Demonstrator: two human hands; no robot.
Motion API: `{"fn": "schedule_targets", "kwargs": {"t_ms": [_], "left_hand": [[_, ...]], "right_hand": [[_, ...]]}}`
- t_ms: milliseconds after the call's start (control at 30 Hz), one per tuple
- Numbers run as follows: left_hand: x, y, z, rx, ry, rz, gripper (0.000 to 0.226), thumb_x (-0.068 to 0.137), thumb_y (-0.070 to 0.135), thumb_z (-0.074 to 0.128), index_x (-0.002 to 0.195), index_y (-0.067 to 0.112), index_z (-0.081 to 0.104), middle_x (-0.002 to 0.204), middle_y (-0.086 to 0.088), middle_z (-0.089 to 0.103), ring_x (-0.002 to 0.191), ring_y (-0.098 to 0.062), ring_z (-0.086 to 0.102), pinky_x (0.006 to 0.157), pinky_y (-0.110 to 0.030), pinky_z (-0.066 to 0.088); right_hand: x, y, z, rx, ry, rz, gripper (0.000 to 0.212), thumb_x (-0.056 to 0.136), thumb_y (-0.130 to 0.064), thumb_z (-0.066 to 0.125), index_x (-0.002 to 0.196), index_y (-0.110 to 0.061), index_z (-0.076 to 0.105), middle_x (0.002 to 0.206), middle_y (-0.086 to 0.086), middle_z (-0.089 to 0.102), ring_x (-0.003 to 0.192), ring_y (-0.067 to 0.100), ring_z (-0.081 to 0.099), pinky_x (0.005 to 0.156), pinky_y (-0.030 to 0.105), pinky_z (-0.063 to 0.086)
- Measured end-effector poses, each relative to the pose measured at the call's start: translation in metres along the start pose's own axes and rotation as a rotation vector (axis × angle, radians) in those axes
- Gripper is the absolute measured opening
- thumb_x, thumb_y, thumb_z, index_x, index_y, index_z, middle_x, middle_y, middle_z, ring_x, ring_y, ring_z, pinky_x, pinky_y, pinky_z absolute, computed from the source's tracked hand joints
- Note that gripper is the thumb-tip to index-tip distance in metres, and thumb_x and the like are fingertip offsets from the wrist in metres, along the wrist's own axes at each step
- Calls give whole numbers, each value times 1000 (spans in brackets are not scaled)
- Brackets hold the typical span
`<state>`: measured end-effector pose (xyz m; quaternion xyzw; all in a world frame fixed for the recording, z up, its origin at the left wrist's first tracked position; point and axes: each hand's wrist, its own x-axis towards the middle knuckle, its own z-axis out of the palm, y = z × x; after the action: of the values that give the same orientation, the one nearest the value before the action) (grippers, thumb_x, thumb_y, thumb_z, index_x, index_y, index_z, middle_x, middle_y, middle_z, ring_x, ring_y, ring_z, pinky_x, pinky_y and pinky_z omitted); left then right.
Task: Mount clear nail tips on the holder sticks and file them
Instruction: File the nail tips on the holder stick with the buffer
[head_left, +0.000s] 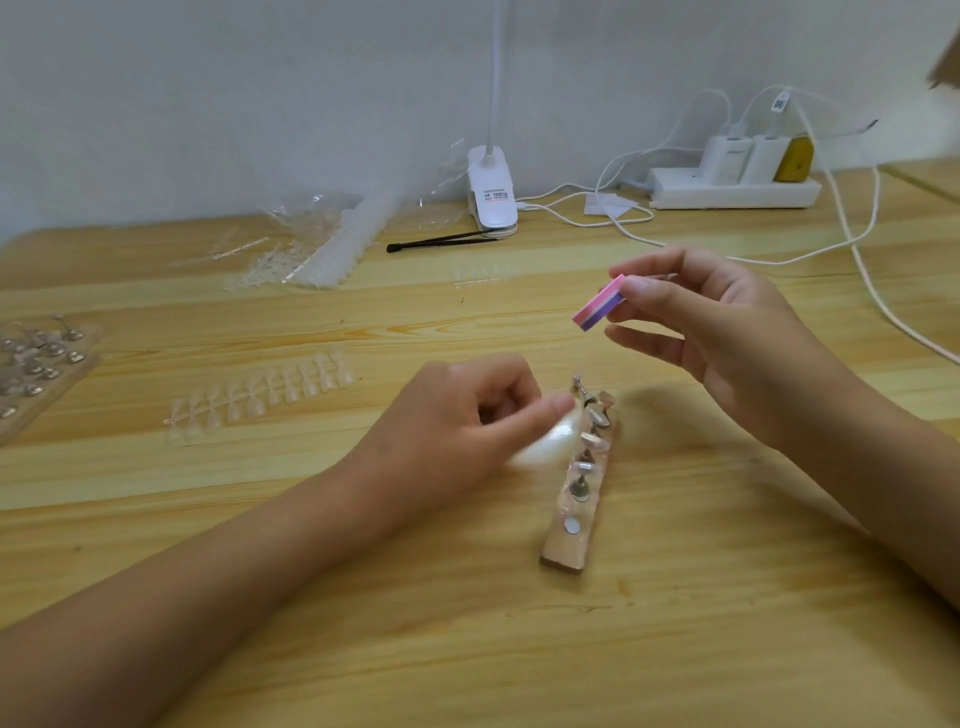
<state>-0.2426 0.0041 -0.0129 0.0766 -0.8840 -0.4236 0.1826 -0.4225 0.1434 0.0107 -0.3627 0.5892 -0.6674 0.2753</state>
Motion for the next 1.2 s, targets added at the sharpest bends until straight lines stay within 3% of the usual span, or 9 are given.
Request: {"fn": "schedule_targets", "kwargs": {"t_ms": [67,233,367,467,533,700,833,1000,1200], "left_hand": [[8,-4,-1,80,93,-11,16,92,39,64,84,25,64,67,11,58,60,-5,50,56,-17,39],[20,-12,8,235,29,-46,15,88,40,68,98,29,72,85,15,62,93,-8,54,80,-26,47],[23,-13,12,205,31,-52,9,87,37,71,91,30,76,82,13,67,88,-9,59,79,-33,49],[24,-13,12,138,43,-62,8,87,34,72,92,30,77,82,14,69,82,-2,61,69,-16,47],[23,-13,13,73,67,-68,9,86,33,74,94,31,76,82,18,68,79,1,61,67,-11,45],[19,-14,11,-96,90,-49,7,87,26,74,91,31,74,90,15,70,80,-3,64,69,-15,49],[17,-14,11,-167,78,-74,7,86,26,75,87,31,71,82,16,71,73,3,63,65,-12,47],[17,-11,9,-289,67,-90,6,90,31,69,93,33,65,87,8,76,85,-8,72,79,-21,54],[16,-3,3,-459,50,-92,9,91,17,69,99,22,69,86,1,77,87,-9,72,76,-12,49]], "right_hand": [[3,-3,-6,61,4,69,24,75,-25,71,98,-17,70,94,2,71,92,13,68,85,41,59],[9,-7,-19,233,-161,294,13,80,-21,68,91,-20,75,99,3,71,88,12,67,85,61,54],[9,-1,-17,415,-235,397,11,83,-20,66,92,-19,73,98,1,70,83,9,66,85,61,53],[9,3,-12,523,-222,425,12,85,-17,64,96,-16,67,96,2,69,79,9,66,88,64,51],[9,6,-9,560,-202,408,13,85,-16,65,97,-15,65,98,4,69,81,10,67,90,65,50],[6,4,-3,552,-244,262,8,82,-20,70,88,-19,76,98,3,71,86,10,68,90,55,53],[3,0,0,630,-308,249,11,85,-15,67,93,-15,75,97,5,69,90,14,67,93,56,51],[-4,-5,13,641,-325,259,14,82,-13,67,93,-13,76,93,6,69,90,16,67,88,53,54],[-7,-10,16,678,-326,247,12,84,-15,66,94,-13,73,93,5,67,88,14,67,90,52,54]]}}
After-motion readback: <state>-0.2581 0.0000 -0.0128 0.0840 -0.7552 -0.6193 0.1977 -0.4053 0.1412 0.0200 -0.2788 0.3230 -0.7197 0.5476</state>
